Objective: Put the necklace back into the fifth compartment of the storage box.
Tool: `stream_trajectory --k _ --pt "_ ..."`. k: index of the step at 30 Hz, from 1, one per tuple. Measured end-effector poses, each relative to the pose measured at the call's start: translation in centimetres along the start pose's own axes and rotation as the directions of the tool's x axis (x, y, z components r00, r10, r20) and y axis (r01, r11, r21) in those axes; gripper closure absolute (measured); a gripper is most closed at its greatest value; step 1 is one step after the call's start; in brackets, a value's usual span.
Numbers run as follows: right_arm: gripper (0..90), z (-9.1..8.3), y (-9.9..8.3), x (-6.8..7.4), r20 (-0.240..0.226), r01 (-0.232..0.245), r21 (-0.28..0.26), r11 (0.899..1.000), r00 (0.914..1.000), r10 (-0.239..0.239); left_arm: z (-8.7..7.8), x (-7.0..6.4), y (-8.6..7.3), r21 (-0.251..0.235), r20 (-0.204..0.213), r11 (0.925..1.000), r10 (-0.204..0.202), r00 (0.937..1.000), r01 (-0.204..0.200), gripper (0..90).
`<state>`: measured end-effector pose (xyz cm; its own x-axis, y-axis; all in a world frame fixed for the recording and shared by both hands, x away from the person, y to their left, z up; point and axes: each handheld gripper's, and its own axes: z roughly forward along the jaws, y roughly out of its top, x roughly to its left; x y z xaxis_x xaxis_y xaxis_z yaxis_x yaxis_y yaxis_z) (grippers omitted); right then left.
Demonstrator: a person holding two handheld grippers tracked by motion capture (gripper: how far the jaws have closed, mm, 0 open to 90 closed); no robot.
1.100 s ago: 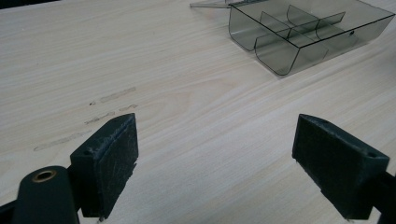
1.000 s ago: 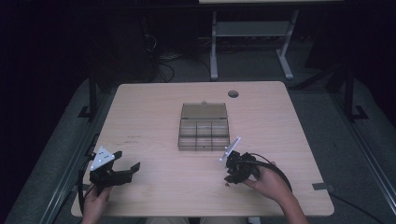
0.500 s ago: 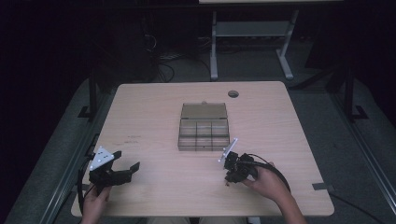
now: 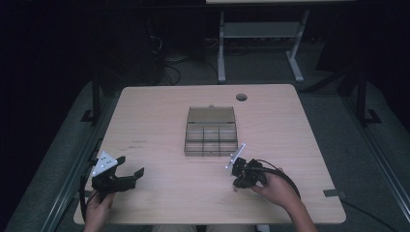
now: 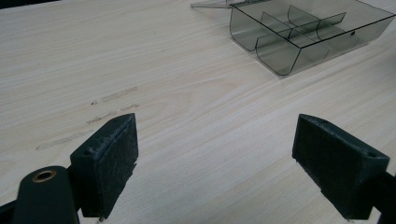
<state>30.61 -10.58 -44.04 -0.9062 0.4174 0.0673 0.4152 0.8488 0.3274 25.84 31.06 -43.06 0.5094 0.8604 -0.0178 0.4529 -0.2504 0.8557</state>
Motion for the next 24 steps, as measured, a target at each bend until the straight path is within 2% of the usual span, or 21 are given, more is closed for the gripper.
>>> stream_trajectory --k 5,13,24 --pt "87.3 -0.6 -0.1 0.1 -0.010 0.000 -0.030 1.000 0.9999 0.000 0.0 0.0 0.0 -0.001 -0.001 1.0000 -0.002 1.0000 0.002 14.1" --pt "87.5 -2.6 -0.5 0.3 -0.018 -0.003 -0.097 0.995 0.9998 0.001 -0.1 -0.1 0.0 -0.001 0.000 1.0000 0.001 1.0000 -0.001 14.1" --pt "87.6 -4.7 -0.9 0.0 -0.017 -0.011 -0.145 0.989 0.9998 0.008 -0.1 0.0 0.0 -0.004 0.000 1.0000 -0.004 1.0000 0.004 14.1"
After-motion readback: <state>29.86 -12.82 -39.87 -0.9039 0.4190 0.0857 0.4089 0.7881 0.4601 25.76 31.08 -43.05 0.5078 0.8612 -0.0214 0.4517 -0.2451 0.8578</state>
